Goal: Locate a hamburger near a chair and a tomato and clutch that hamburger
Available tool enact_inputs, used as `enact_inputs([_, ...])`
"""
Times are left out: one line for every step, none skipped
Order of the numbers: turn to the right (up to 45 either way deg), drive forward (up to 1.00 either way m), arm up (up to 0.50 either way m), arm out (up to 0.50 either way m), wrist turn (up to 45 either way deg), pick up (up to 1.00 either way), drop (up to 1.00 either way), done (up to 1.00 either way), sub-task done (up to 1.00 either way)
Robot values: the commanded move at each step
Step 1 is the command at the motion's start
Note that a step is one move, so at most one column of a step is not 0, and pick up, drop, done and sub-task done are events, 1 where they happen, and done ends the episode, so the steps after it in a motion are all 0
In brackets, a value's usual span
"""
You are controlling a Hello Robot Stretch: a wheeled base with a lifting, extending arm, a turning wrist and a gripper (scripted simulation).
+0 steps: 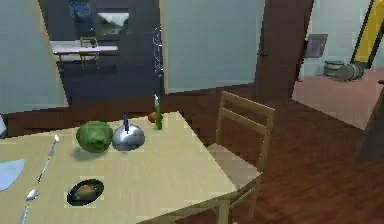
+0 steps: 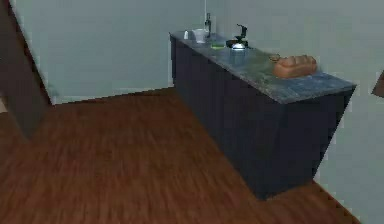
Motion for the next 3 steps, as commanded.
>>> enact_inputs([-45.0,0.00,0.00,0.00,0.0,0.00,0.00,0.00,0.00])
enact_inputs([-45.0,0.00,0.00,0.00,0.0,0.00,0.00,0.00,0.00])
enact_inputs([-30.0,0.00,0.00,0.00,0.0,0.00,0.00,0.00,0.00])
